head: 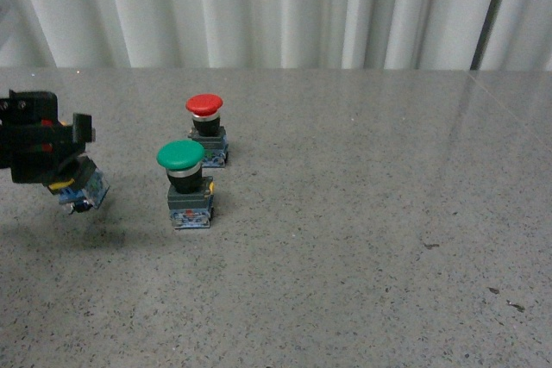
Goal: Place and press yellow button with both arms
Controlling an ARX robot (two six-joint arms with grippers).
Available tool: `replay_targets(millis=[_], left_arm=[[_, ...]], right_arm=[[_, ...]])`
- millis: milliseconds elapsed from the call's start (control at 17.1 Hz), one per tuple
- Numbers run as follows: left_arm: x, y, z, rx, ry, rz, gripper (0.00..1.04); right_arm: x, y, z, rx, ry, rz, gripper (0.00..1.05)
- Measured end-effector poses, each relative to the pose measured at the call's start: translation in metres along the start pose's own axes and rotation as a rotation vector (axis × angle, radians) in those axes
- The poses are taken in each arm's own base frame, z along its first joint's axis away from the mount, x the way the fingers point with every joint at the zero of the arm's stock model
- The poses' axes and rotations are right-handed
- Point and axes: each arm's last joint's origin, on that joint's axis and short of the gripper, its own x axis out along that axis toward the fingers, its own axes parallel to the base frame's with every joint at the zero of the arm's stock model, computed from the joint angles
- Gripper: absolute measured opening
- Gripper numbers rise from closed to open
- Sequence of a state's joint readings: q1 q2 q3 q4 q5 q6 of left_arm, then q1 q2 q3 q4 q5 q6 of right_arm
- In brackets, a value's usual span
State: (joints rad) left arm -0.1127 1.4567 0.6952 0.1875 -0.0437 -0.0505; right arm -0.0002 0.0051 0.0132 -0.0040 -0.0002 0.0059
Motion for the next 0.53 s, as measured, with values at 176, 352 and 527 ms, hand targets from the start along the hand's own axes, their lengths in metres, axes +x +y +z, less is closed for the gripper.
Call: replay_targets(millis=[176, 352, 527], left_arm=[[-0.036, -0.027, 0.054, 0.04, -0.183, -0.048, 0.34], [-0.05, -0.079, 0.109, 0.081, -0.329, -0.142, 0.34], [-0.006, -0.133, 0.099, 0.081, -0.203, -0.225, 0.34]], right_arm=[[0.0, 0.0, 0.0, 0.0, 0.0, 0.0, 0.98], [0.0, 0.0, 0.0, 0.0, 0.0, 0.0, 0.98], [0.0, 0.0, 0.0, 0.0, 0.0, 0.0, 0.98]])
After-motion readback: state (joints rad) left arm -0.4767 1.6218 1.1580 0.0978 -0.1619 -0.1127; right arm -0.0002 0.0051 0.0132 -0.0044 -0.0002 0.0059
